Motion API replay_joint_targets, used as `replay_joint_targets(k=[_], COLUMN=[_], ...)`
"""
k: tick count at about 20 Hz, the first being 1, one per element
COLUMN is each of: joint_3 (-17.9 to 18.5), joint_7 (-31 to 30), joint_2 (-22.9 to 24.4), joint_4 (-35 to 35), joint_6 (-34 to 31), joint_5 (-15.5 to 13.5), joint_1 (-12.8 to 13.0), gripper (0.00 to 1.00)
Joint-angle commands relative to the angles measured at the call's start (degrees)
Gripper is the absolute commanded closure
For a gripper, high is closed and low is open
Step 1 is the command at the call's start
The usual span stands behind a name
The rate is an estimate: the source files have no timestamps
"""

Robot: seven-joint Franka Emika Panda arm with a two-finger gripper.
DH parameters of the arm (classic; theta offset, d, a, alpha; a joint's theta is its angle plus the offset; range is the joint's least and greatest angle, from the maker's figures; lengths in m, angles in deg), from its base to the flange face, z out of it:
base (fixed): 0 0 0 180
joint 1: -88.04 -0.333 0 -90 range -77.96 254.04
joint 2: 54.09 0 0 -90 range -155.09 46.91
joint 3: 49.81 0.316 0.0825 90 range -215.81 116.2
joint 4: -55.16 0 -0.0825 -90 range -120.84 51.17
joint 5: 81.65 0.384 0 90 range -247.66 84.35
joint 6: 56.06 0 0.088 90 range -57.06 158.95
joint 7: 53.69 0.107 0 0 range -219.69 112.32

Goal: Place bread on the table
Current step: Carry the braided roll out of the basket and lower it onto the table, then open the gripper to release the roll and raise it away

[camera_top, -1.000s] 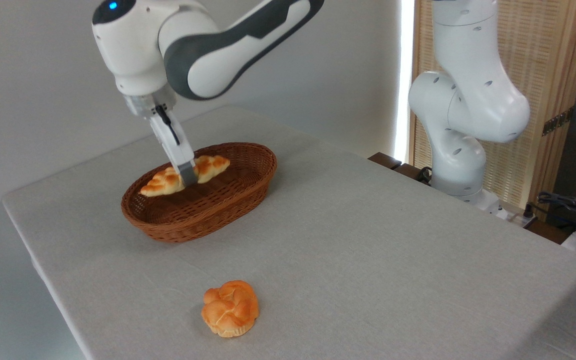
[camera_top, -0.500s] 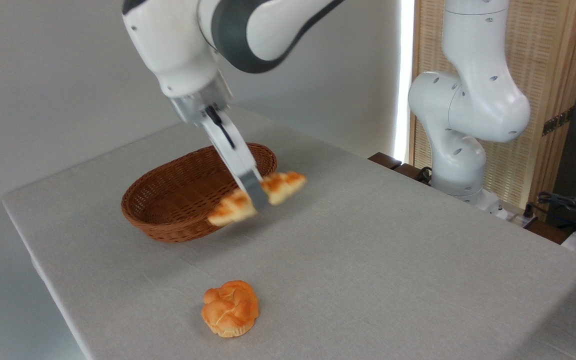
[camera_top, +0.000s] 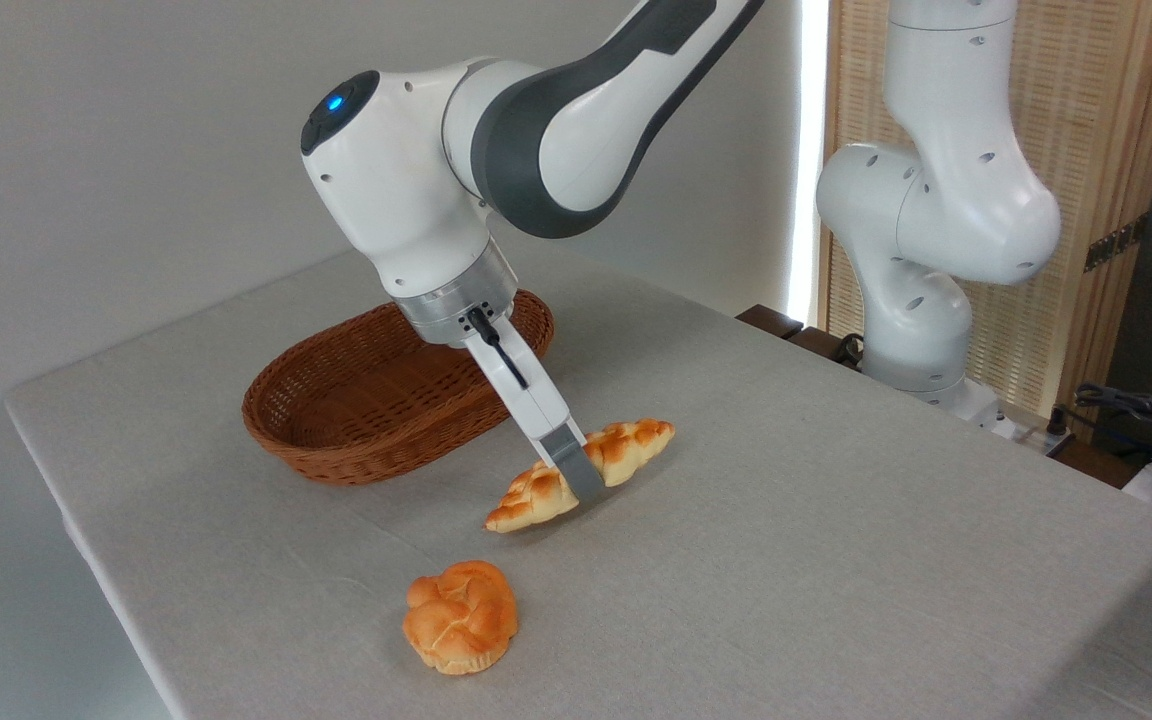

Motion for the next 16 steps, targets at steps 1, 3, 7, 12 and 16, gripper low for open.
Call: replay_joint_targets(k=[1, 3, 7, 12, 16], joint_3=[0.34, 0.34, 0.34, 1.49, -0.18], joint_7=[0.56, 0.56, 0.65, -1.45, -10.50], joint_2=[-1.25, -1.52, -1.44, -0.03, -0.20], joint_4=[-0.15, -0.07, 0.37, 4.31, 14.06], joint_6=[0.72, 0.72, 0.64, -0.07, -0.42], joint_5=[0.88, 0.88, 0.96, 0.00, -1.93], joint_1=[0.02, 0.02, 0.02, -0.59, -0.68], gripper=[0.00, 0.00, 0.00, 0.00, 0.00])
